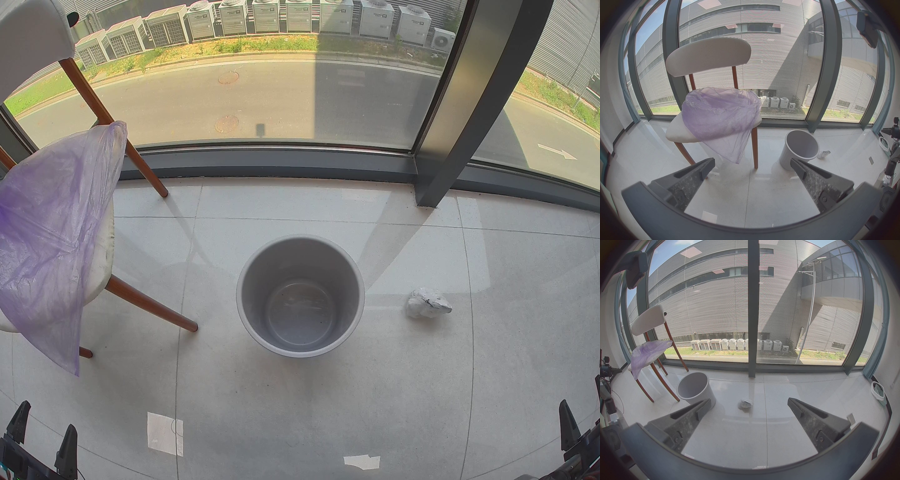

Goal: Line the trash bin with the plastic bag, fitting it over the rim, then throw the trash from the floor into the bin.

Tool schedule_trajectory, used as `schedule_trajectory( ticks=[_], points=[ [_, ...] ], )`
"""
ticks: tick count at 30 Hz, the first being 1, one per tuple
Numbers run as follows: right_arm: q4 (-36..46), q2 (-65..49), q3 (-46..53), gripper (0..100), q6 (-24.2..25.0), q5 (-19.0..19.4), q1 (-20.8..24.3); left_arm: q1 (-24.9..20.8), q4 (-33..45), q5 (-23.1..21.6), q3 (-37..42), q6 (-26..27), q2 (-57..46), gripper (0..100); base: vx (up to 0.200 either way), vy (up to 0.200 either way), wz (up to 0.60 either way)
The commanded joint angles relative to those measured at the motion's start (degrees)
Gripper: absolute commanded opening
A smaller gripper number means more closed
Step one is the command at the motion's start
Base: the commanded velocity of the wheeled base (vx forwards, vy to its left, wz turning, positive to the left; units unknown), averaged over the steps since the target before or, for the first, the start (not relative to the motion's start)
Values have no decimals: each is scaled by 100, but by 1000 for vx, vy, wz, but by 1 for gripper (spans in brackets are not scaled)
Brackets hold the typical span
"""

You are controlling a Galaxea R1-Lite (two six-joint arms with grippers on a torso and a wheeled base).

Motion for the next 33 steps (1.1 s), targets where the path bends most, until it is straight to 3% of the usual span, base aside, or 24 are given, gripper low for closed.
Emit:
schedule_trajectory(
  ticks=[1, 33],
  points=[
    [-1, -93, 90, 100, -4, 2, 1, 2, 0, 2, 101, -1, -75, 100, 0, 0, 0],
    [-1, -93, 90, 100, 5, 11, 1, -7, 9, 2, 101, 60, -75, 100, 0, 0, 0]
  ],
)
